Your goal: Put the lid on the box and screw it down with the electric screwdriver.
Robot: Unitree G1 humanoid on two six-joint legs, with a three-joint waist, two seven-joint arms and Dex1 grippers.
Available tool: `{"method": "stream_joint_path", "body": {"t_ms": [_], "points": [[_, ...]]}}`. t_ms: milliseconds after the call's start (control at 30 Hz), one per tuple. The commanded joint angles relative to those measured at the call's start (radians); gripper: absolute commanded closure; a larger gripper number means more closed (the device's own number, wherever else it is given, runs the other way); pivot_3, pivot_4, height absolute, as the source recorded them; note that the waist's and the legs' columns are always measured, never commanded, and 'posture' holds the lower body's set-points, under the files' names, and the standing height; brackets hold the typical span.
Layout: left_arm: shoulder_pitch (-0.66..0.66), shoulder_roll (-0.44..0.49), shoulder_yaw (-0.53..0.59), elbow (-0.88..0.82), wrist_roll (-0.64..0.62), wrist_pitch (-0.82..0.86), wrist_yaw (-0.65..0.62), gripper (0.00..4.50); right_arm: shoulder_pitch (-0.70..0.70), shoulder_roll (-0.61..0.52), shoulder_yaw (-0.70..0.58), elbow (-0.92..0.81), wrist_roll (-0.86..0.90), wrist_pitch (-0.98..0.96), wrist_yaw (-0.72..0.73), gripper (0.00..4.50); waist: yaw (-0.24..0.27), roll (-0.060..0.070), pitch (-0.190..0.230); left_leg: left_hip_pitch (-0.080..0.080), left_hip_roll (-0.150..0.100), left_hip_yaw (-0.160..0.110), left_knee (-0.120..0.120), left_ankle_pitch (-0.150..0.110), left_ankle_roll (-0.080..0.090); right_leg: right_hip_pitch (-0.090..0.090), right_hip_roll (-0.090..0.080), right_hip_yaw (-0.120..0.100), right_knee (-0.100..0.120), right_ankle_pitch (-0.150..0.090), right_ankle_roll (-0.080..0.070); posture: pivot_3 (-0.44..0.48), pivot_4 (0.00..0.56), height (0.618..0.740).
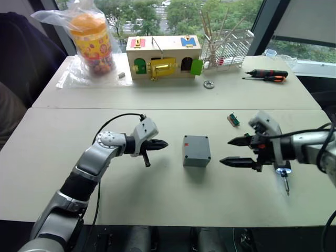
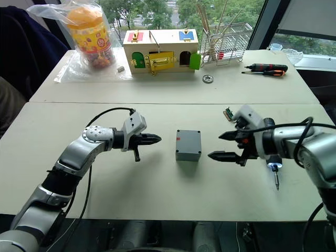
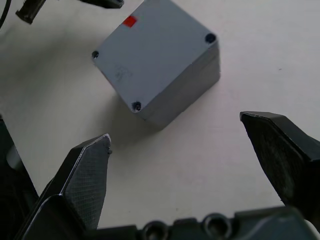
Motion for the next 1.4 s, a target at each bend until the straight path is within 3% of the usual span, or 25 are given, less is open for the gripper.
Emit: {"method": "stream_joint_path", "body": {"t_ms": [33, 233, 500, 833, 1033, 1233, 1400], "points": [[-0.027, -0.01, -0.038, -0.013, 0.025, -0.024, -0.032, 4.5, 0.023, 0.028, 0.026, -0.038, -0.035, -0.056, -0.038, 0.02, 0.001, 0.0, 0.0, 0.0, 0.0, 0.0, 0.0, 0.0, 0.0, 0.0, 0.0, 0.0, 0.0, 0.0, 0.0, 0.0, 0.15, 0.708], [-0.098, -0.087, -0.103, 0.088, 0.081, -0.078, -0.052, 4.5, 0.046, 0.079, 0.108, -0.028, -0.09, -0.108, -0.072, 0.02, 0.013, -0.001, 0.0, 0.0, -0.001, 0.0, 0.0, 0.0, 0.0, 0.0, 0.002, 0.0, 0.001, 0.0, 0.0, 0.0, 0.15, 0.708], [-0.195, -0.152, -0.179, 0.251, 0.167, -0.23, -0.137, 4.5, 0.07, 0.127, 0.077, -0.14, 0.012, -0.019, -0.093, 0.02, 0.013, -0.001, 0.001, 0.0, -0.001, 0.0, 0.0, 0.0, 0.0, -0.001, 0.002, 0.0, 0.001, 0.0, 0.0, 0.0, 0.15, 0.708], [-0.269, -0.235, -0.14, 0.485, 0.243, -0.382, -0.112, 4.5, 0.114, 0.074, 0.034, -0.23, 0.04, 0.05, -0.148, 0.02, 0.014, -0.003, 0.001, 0.0, -0.001, 0.0, 0.0, 0.0, 0.001, -0.001, 0.002, 0.0, 0.001, 0.0, 0.0, 0.0, 0.15, 0.708], [-0.189, -0.112, -0.096, 0.257, 0.216, -0.269, -0.153, 4.5, 0.094, -0.007, 0.067, -0.064, -0.114, -0.146, -0.115, 0.02, -0.002, -0.004, 0.002, 0.0, 0.0, 0.0, 0.0, -0.001, 0.002, -0.001, 0.001, 0.0, 0.001, 0.0, -0.001, 0.0, 0.15, 0.708], [-0.067, -0.01, -0.11, -0.041, 0.16, -0.098, -0.227, 4.5, 0.039, 0.007, 0.169, 0.116, -0.274, -0.402, -0.026, 0.02, -0.012, -0.005, 0.003, 0.0, 0.0, 0.0, 0.0, -0.001, 0.001, -0.001, 0.001, 0.0, 0.001, 0.0, 0.0, 0.0, 0.15, 0.708], [-0.027, -0.029, -0.128, -0.119, 0.152, -0.028, -0.197, 4.5, -0.011, 0.054, 0.227, 0.17, -0.324, -0.504, 0.048, 0.02, -0.012, -0.005, 0.003, 0.0, 0.0, 0.0, 0.0, -0.001, 0.001, -0.001, 0.001, 0.0, 0.001, 0.0, 0.0, 0.0, 0.15, 0.708]]}}
